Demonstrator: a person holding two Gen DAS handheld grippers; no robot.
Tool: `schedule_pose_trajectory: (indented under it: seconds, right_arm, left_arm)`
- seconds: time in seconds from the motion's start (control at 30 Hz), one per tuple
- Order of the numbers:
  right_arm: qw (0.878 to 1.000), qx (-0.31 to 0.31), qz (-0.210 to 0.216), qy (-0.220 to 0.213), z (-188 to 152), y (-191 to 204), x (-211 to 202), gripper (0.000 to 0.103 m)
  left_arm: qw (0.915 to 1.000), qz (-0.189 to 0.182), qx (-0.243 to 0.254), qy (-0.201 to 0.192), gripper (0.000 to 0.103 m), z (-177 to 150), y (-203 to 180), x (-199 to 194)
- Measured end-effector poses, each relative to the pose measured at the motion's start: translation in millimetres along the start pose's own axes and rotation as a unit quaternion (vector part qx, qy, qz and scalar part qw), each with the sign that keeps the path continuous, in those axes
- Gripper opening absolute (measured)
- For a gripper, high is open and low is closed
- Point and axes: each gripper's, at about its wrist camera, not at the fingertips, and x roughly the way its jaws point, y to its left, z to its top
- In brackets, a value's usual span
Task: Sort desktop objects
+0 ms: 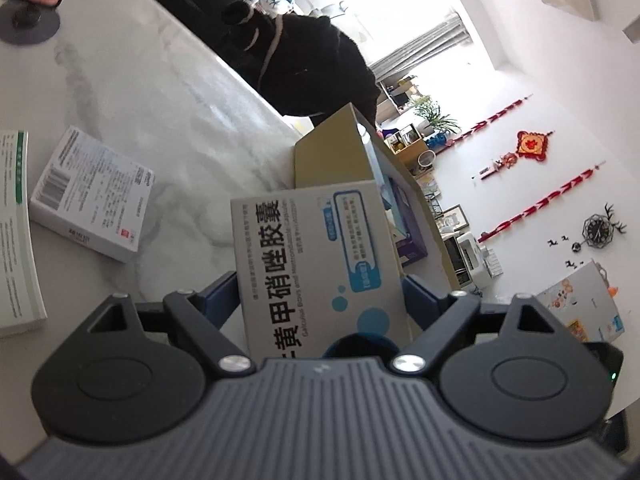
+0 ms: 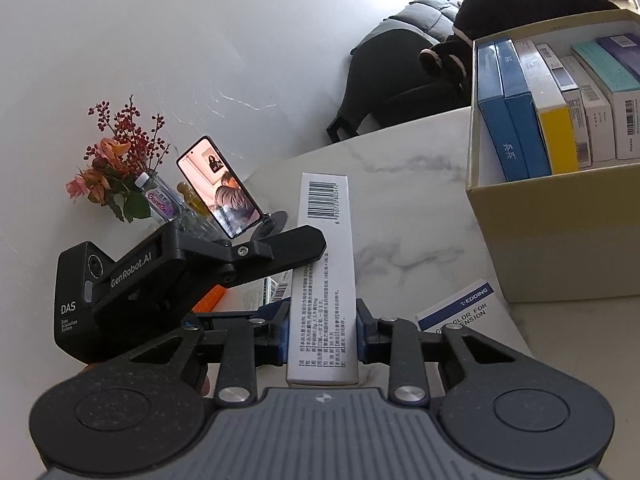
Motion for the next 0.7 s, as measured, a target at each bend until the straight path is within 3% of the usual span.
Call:
schedule_pose_trajectory:
  seconds: [0.47,0.7]
  right_arm:
    - [0.999,0.027,-0.008,-0.046,14.3,-11.3,-42.0,0.032]
    - [0.994,0.035,-0.034,-0.102,35.9,-30.4,-87.7,0.032]
  left_arm:
    - [0.9995,0.016,0.015,-0.023,0.091,1.3,-0.5,-20.7]
    - [0.9980,0.048,0.032,-0.026,0.092,2.0,3.4,-24.1]
